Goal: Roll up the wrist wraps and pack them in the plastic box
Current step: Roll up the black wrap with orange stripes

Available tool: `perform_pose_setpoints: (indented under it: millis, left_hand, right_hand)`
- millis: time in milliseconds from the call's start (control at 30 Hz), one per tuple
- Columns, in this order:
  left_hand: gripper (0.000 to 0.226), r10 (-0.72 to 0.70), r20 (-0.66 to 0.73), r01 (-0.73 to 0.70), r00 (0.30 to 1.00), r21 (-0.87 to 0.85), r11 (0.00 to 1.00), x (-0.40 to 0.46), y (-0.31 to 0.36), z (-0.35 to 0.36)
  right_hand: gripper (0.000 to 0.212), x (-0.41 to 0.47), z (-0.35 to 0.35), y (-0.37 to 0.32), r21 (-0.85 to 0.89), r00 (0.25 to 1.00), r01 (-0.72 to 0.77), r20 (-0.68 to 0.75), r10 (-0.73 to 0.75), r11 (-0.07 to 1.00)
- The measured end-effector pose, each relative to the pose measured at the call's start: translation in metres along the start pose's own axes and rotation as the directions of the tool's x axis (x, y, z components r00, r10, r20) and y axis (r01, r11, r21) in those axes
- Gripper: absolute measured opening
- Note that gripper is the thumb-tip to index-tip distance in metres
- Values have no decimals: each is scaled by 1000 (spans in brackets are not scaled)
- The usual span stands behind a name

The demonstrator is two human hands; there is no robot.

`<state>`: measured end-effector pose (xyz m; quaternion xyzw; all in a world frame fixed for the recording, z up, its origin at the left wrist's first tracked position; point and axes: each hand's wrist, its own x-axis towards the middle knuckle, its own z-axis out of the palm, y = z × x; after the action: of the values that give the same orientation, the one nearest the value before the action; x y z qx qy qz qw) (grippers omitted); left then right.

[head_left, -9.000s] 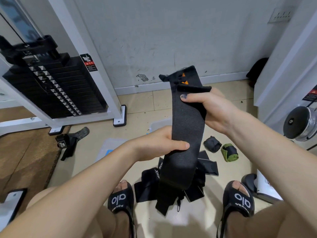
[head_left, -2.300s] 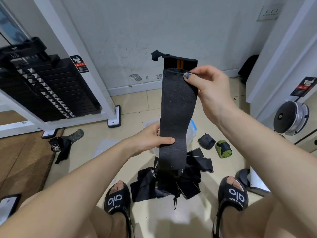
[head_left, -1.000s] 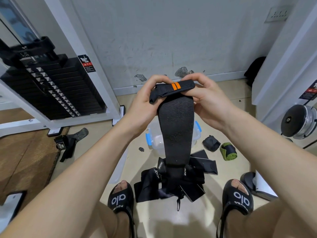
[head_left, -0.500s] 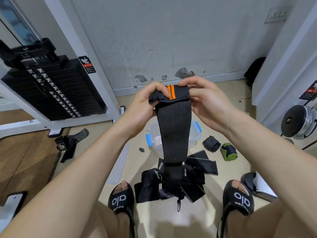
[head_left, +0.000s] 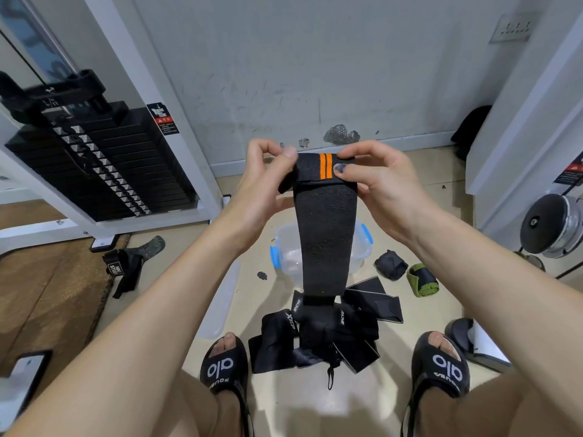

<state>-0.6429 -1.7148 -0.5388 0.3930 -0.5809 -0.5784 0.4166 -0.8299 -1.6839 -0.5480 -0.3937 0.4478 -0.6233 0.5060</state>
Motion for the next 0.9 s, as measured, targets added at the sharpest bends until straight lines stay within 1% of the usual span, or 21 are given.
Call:
perform_pose_setpoints:
  millis: [33,67,133,167,200,300,400,500,600,633,733,800,833,900]
  left_hand:
    - [28,59,-21,-56,998,119,991,-2,-2,0]
    - [29,129,-35,-115,991,271,956,-5,-4,0]
    - [29,273,-50,-206,961,533,821,-8,-7,1]
    - [28,332,-64,-228,941,606,762,-9,-8,2]
    - [26,369,-84,-233,926,641,732,-9,-8,3]
    - [22,391,-152,-197,908,669,717,-7,-8,2]
    - [21,390,-154,-190,908,679,709,-6,-7,2]
    - [19,355,-129,-201,926,627,753,-9,-5,3]
    - [8,350,-136,-207,927,593,779,-11,-3,3]
    - [10,346,-140,-205,928,584,785,-11,-2,3]
    - [13,318,-151,-181,936,567,803,-11,0,3]
    - [4,283,-160,-159,946,533,831,-11,0,5]
    - [7,266,-168,-146,949,515,845,-11,-1,6]
    - [23,236,-181,-118,955,499,859,-10,-3,6]
  right_hand:
    - [23,0,0,1,-9,1000,8,-12,-8,1000]
    - [23,0,1,2,-13,1000,14,-21,-14,1000]
    - [23,-1,2,2,-12,999,21,-27,-22,1000]
    - [23,-1,2,2,-13,999,26,-28,-27,1000]
    - [23,-1,2,2,-15,999,33,-30,-34,999]
    - [22,0,2,0,-9,998,54,-39,-54,999]
    - [23,0,1,0,-3,997,61,-42,-61,998]
    - [23,-1,2,0,7,997,66,-35,-66,998]
    - [24,-1,1,-1,14,997,69,-37,-68,998]
    - [24,-1,1,0,6,997,71,-38,-71,997]
    - [24,0,0,2,-79,992,111,-45,-115,991]
    - [24,-1,0,2,-156,985,157,-48,-166,975]
    - [23,-2,1,2,-187,981,177,-47,-189,966]
    - [22,-4,3,1,-237,973,209,-44,-226,949]
